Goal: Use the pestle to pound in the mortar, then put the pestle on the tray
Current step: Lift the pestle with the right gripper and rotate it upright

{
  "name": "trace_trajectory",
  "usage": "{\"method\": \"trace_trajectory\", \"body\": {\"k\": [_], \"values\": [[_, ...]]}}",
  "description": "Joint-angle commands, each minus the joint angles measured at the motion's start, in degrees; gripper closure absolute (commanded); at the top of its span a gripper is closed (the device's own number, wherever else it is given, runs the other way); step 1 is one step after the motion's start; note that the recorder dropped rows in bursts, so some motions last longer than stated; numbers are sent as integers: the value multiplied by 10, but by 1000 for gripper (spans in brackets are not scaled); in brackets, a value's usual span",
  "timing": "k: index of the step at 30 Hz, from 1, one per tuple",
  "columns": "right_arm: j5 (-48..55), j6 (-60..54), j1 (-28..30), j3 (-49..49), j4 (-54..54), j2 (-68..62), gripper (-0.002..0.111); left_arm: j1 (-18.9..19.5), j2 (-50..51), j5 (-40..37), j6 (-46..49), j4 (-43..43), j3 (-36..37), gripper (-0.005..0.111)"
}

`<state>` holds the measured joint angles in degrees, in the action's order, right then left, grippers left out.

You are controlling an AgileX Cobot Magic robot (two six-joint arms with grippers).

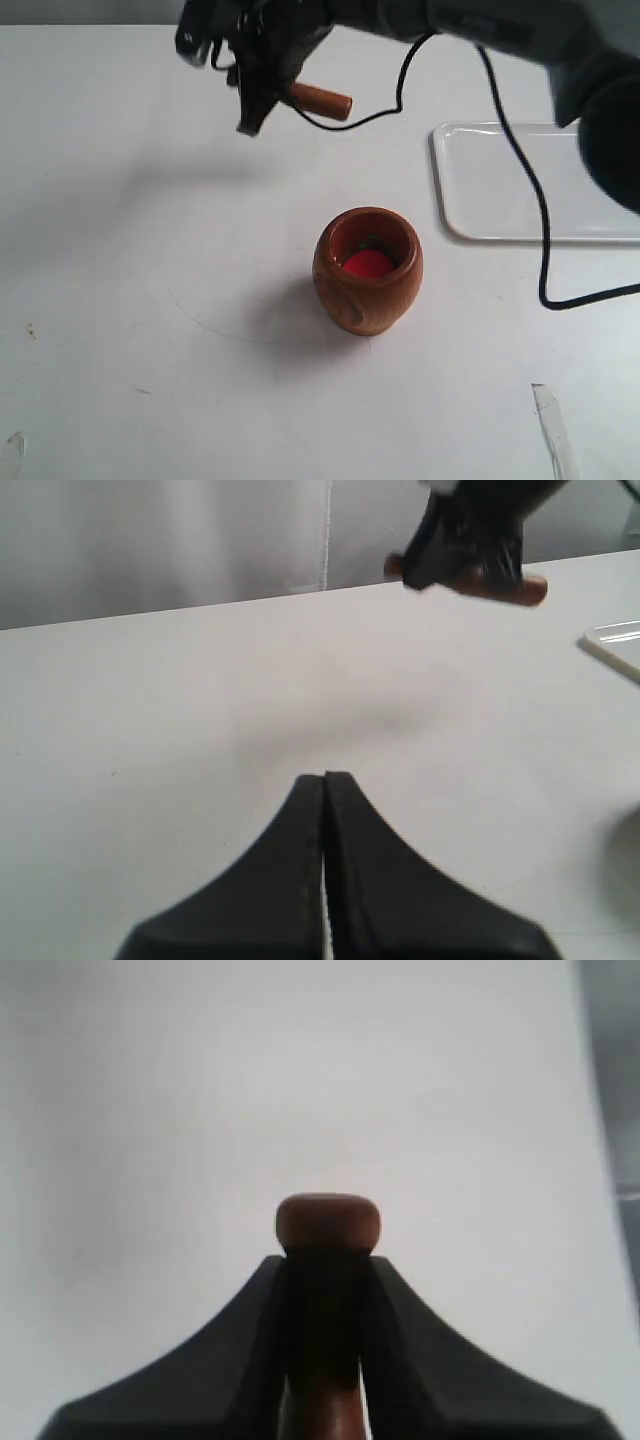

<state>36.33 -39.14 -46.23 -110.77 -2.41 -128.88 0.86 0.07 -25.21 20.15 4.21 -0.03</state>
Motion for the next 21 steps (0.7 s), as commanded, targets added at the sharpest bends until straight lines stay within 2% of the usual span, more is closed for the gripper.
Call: {"method": "trace_trajectory", "body": {"k": [1, 4, 8, 10, 12, 17, 19, 21], "values": [[-69, 116, 4, 26, -40, 91, 108, -4, -1, 2, -5, -4, 0, 107], [-69, 250, 4, 76, -229, 145, 108, -4, -1, 2, -5, -4, 0, 107], [16, 600, 4, 182, -604, 212, 108, -4, -1, 2, -5, -4, 0, 107], [30, 725, 10, 246, -712, 247, 108, -4, -1, 2, -5, -4, 0, 107], [-39, 791, 24, 316, -745, 299, 108, -4, -1, 2, -5, -4, 0, 107], [-345, 914, 85, 487, -757, 438, 108, -4, -1, 2, -5, -4, 0, 107], [-439, 927, 115, 532, -743, 485, 108, -4, -1, 2, -5, -4, 0, 107], [-533, 923, 148, 577, -679, 532, 108, -4, -1, 2, -5, -4, 0, 107]]}}
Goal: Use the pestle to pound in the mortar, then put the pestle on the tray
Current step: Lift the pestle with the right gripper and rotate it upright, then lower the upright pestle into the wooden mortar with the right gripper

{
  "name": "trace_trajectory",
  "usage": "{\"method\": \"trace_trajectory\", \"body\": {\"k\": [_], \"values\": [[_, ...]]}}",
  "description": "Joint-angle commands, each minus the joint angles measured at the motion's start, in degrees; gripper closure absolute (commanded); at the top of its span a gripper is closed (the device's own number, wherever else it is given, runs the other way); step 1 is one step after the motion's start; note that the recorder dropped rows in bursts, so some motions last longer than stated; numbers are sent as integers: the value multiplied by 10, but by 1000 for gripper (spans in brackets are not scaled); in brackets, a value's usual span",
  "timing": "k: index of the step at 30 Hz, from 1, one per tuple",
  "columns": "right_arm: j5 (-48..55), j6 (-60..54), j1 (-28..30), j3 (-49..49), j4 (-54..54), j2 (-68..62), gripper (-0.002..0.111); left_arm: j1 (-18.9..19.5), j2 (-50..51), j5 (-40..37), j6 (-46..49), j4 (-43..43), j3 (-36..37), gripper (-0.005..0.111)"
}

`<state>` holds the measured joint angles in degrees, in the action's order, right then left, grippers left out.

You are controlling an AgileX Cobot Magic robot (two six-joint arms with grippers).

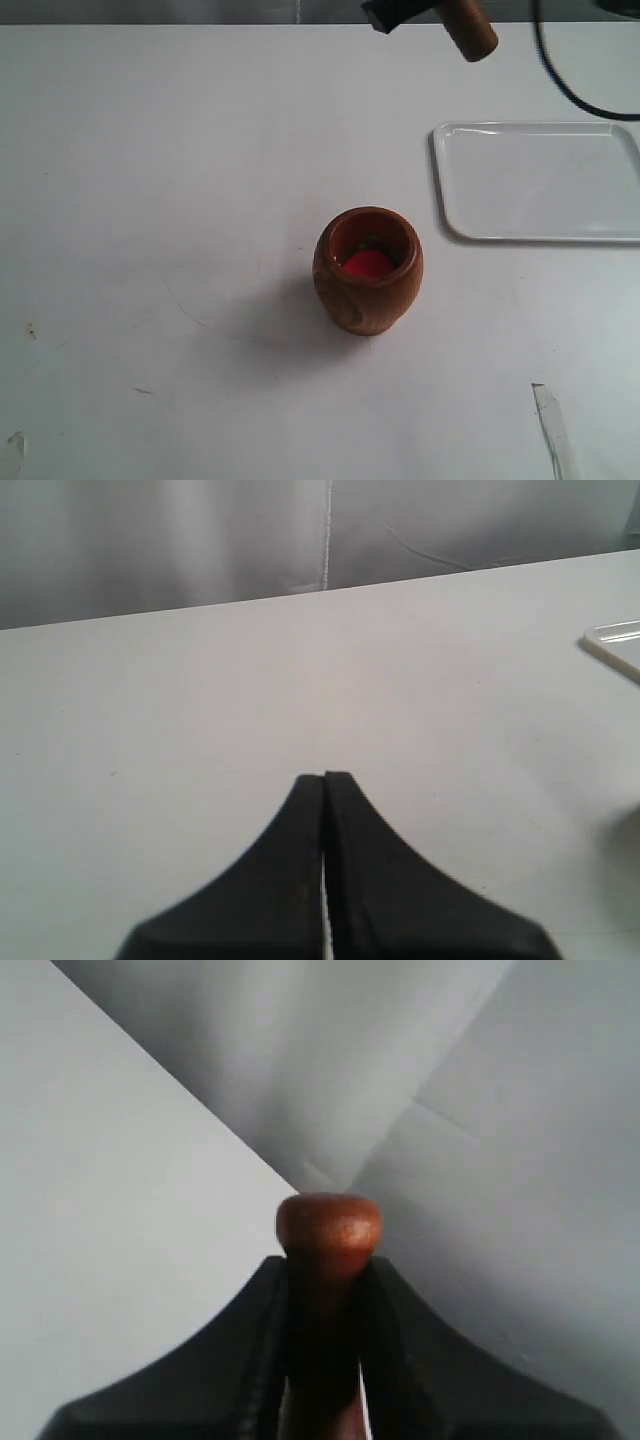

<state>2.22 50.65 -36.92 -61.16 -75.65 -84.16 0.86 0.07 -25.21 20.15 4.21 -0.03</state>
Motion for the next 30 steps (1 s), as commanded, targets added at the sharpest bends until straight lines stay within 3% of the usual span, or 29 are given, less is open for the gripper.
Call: {"method": "trace_trajectory", "body": {"k": [1, 8, 11, 18, 30], "values": [[-230, 14, 67, 101, 88, 102, 108, -4, -1, 2, -5, -4, 0, 107], [-576, -243, 109, 344, 448, 207, 108, -4, -1, 2, -5, -4, 0, 107], [-689, -262, 109, 430, 479, 211, 108, -4, -1, 2, -5, -4, 0, 107], [-722, -299, 108, 530, 471, 212, 108, -4, -1, 2, -5, -4, 0, 107], [-722, -306, 97, 491, 433, 132, 108, -4, -1, 2, -5, -4, 0, 107]]}}
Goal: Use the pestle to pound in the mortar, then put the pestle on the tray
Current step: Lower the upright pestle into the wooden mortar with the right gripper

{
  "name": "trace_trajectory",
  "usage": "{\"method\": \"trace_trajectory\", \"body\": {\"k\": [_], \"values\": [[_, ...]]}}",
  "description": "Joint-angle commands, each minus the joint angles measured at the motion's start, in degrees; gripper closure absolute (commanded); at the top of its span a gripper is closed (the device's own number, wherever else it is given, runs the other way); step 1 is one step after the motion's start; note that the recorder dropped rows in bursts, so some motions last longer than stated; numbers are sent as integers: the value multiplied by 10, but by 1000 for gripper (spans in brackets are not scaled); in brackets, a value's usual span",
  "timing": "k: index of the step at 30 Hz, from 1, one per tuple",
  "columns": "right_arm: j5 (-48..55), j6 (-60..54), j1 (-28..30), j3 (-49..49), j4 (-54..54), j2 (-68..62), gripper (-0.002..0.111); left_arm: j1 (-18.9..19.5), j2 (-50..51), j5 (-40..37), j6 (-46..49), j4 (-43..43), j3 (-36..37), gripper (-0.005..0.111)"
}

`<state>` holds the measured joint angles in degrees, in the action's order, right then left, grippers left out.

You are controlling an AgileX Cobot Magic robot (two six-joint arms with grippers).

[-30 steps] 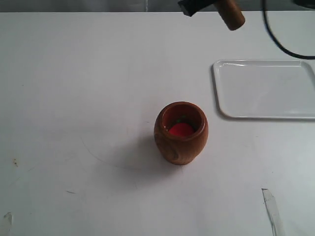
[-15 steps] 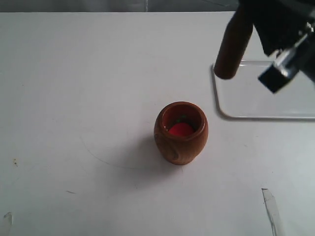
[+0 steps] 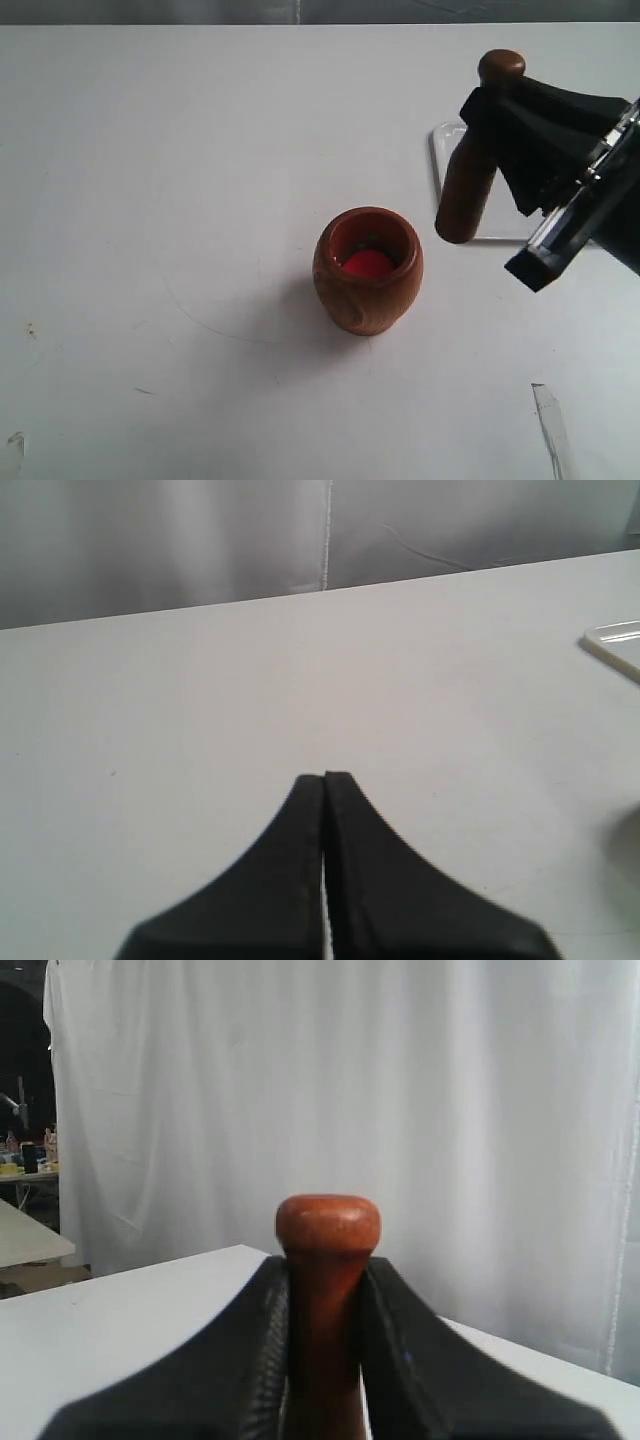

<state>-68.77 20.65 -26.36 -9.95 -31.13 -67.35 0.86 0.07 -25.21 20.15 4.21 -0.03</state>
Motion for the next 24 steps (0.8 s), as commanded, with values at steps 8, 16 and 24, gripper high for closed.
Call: {"method": "trace_trajectory", "body": {"k": [8, 16, 24], "values": [[-12, -54, -86, -90, 11, -145, 108, -4, -1, 2, -5, -4, 0, 107], [-12, -133, -130, -105, 86, -240, 108, -4, -1, 2, -5, -4, 0, 107], [-12, -141, -130, -115, 98, -250, 108, -4, -1, 2, -5, -4, 0, 107]]}}
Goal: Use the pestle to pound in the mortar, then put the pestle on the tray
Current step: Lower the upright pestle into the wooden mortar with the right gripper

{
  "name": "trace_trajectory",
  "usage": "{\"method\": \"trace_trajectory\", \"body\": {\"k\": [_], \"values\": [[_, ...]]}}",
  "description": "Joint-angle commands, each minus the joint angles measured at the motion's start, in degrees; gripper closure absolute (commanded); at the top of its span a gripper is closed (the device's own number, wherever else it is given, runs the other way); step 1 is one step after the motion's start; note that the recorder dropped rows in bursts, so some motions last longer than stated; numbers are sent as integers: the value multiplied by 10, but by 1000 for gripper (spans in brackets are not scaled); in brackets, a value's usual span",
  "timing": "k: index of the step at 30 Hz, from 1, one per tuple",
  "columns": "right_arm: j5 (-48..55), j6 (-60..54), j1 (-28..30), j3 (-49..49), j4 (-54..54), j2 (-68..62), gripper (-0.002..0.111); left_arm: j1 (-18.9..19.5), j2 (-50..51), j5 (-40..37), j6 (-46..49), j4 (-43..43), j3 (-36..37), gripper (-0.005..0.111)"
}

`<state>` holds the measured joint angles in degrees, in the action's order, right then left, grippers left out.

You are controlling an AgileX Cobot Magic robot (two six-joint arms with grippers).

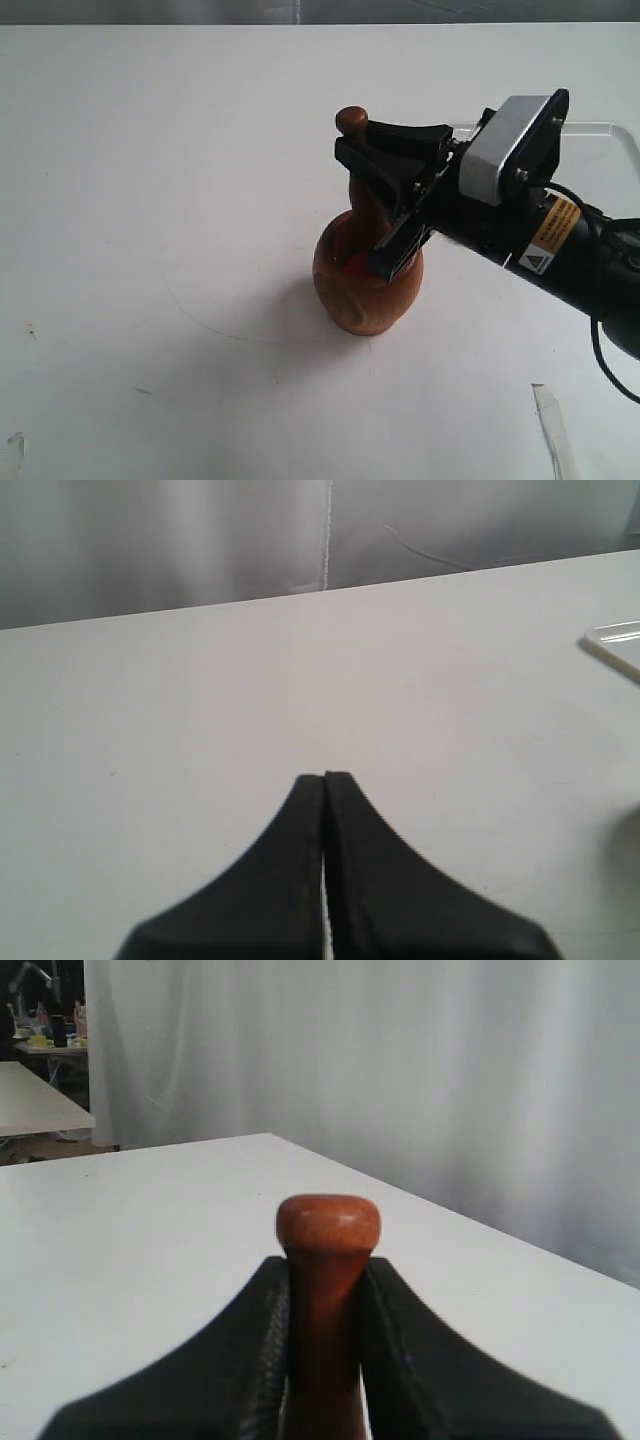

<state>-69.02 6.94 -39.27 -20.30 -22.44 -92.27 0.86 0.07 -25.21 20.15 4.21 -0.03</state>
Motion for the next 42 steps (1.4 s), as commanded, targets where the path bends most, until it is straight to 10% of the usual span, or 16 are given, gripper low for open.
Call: {"method": "trace_trajectory", "body": {"k": [1, 15, 28, 42], "values": [[-9, 5, -1, -12, 1, -1, 108, -4, -1, 2, -5, -4, 0, 107], [-9, 7, -8, -2, -21, -123, 108, -4, -1, 2, -5, -4, 0, 107], [-9, -29, -8, -2, -9, 48, 108, -4, -1, 2, -5, -4, 0, 107], [-9, -18, -8, -2, -14, -132, 108, -4, -1, 2, -5, -4, 0, 107]]}}
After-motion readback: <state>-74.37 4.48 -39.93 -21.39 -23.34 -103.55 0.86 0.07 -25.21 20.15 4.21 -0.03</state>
